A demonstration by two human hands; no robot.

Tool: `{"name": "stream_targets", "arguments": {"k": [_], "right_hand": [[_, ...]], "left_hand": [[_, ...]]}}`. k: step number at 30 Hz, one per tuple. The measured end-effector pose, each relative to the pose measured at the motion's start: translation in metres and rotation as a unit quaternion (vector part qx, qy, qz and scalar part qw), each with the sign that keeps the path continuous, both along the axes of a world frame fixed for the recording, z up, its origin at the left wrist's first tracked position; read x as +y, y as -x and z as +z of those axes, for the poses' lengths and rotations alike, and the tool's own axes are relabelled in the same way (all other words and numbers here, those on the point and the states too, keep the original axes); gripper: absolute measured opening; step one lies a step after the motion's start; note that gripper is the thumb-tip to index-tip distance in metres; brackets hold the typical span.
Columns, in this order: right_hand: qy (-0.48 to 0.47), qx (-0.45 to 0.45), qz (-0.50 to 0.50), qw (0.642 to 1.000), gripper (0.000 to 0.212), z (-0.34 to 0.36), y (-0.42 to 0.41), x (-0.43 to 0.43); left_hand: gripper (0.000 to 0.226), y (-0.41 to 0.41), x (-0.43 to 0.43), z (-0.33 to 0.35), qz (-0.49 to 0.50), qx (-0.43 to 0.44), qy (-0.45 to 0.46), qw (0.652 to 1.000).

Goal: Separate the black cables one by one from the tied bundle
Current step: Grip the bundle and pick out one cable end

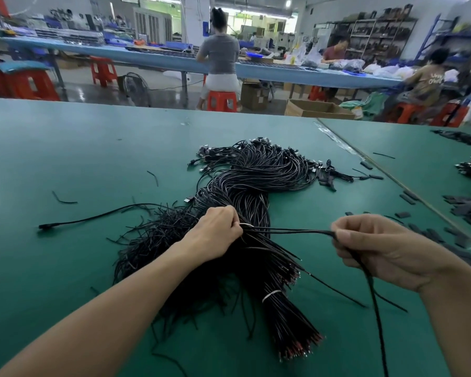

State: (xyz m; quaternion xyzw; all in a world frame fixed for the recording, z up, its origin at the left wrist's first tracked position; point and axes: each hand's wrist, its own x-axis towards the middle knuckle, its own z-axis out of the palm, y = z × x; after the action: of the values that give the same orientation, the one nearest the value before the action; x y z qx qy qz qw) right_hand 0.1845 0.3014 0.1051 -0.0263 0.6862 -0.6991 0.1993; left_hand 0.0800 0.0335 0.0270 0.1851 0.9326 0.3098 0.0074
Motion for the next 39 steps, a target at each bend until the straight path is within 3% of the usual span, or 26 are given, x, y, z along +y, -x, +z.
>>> {"name": "stream_targets", "arguments": {"k": [6, 8, 10, 12, 15, 17, 21, 28, 32, 36, 39], "right_hand": [[0.007, -0.024, -0.078, 0.997, 0.013, -0.014, 0.001, 0.022], [-0.127, -0.011, -0.104, 0.986, 0.013, -0.016, 0.004, 0.022], [-0.346, 0.031, -0.096, 0.933, 0.009, -0.015, 0.012, 0.016], [-0.455, 0.097, -0.081, 0.881, 0.006, -0.015, 0.023, -0.008], [-0.462, 0.227, -0.048, 0.856, 0.005, -0.017, 0.039, -0.066], [-0.48, 0.254, -0.018, 0.84, 0.01, -0.025, 0.048, -0.1], [-0.539, 0.21, -0.047, 0.814, 0.013, -0.042, 0.062, -0.128], [-0.514, 0.093, -0.061, 0.851, 0.018, -0.044, 0.068, -0.119], [-0.51, 0.095, -0.077, 0.851, 0.017, -0.032, 0.073, -0.113], [-0.541, 0.109, -0.039, 0.833, 0.02, -0.024, 0.074, -0.113], [-0.551, 0.137, -0.044, 0.822, 0.028, -0.025, 0.07, -0.117]], "left_hand": [[0.013, -0.001, -0.004, -0.007, 0.011, 0.011, 0.019, 1.0], [0.015, -0.001, -0.005, -0.01, 0.011, 0.004, 0.001, 1.0], [0.018, 0.0, -0.006, -0.01, 0.003, -0.007, -0.028, 1.0], [0.02, 0.002, -0.005, -0.01, 0.0, -0.021, -0.057, 0.998], [0.022, 0.004, -0.005, -0.008, 0.007, -0.034, -0.089, 0.995], [0.022, 0.005, -0.007, -0.008, 0.01, -0.031, -0.107, 0.994], [0.015, 0.001, -0.01, -0.01, -0.001, -0.027, -0.128, 0.991], [0.015, -0.003, -0.007, -0.012, 0.0, -0.011, -0.109, 0.994], [0.009, -0.007, -0.005, -0.008, -0.004, 0.008, -0.069, 0.998], [0.006, -0.016, -0.001, 0.001, -0.005, 0.084, 0.003, 0.996], [0.008, -0.02, 0.0, 0.006, 0.021, 0.131, -0.004, 0.991]]}}
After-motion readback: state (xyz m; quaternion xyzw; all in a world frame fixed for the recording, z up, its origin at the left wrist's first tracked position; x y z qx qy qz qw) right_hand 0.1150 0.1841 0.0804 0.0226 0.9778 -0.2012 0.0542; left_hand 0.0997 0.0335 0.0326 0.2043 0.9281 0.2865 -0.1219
